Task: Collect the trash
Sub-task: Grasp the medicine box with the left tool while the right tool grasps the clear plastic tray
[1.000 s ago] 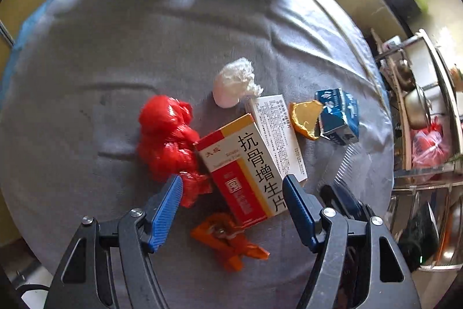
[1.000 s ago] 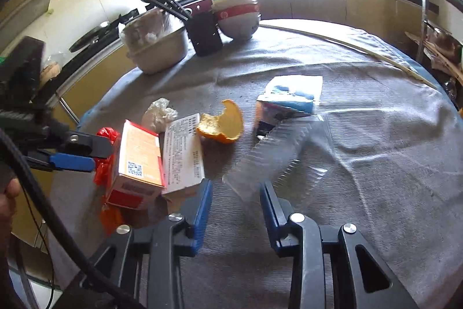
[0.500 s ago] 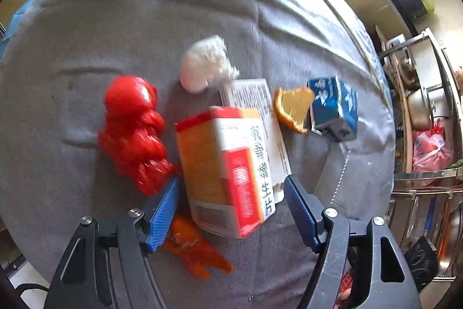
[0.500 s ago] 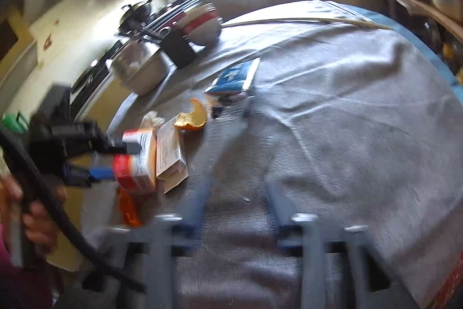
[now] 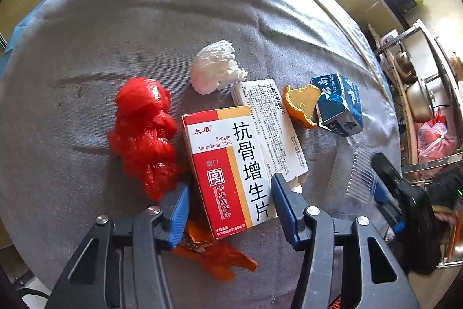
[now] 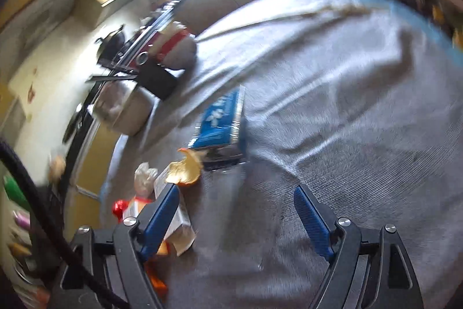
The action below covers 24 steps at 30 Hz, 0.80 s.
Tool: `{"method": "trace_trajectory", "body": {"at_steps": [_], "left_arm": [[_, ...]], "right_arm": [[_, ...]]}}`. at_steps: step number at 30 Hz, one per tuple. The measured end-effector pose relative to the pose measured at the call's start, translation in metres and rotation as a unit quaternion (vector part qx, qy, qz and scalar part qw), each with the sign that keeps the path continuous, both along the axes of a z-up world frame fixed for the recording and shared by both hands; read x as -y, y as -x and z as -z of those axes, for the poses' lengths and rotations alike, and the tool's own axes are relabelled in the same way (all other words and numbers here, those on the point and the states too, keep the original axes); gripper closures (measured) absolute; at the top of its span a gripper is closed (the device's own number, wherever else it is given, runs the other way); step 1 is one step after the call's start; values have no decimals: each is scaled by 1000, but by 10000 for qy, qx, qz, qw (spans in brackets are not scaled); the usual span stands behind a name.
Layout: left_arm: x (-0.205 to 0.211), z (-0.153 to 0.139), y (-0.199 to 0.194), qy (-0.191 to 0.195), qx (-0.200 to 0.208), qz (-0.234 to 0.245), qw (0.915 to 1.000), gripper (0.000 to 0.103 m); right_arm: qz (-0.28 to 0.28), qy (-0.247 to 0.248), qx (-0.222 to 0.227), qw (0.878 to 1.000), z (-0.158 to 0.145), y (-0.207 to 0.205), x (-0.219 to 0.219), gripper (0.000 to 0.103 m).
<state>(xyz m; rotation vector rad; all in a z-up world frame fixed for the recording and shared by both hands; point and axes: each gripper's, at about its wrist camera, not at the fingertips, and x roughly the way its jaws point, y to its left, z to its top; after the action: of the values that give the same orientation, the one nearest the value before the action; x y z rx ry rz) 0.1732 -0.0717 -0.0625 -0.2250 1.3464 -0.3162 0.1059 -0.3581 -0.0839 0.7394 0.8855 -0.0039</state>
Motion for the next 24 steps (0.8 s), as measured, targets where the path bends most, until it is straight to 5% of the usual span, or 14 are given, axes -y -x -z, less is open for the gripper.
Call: {"method": "trace_trajectory", "body": {"at_steps": [4, 8, 12, 19, 24], "left_arm": [[-7, -11, 8, 33, 179, 10, 9998, 47], [-17, -38, 22, -1, 640, 15, 9980, 47], [-24, -67, 40, -137, 1114, 57, 9937, 47], [-21, -82, 82, -141, 1312, 381, 9905, 47], [-23, -73, 99, -198, 1229, 391, 9914, 47]], "right_arm": [[-1, -61, -104, 9999, 9, -10, -5, 27], [-299, 67, -34, 9995, 5, -16, -23, 74], [-581, 621, 103, 9963, -9, -8, -49, 86], [-763, 798, 722, 9913, -43, 44, -63, 88], [-601, 450, 546, 9957, -47, 66, -45, 83]]}}
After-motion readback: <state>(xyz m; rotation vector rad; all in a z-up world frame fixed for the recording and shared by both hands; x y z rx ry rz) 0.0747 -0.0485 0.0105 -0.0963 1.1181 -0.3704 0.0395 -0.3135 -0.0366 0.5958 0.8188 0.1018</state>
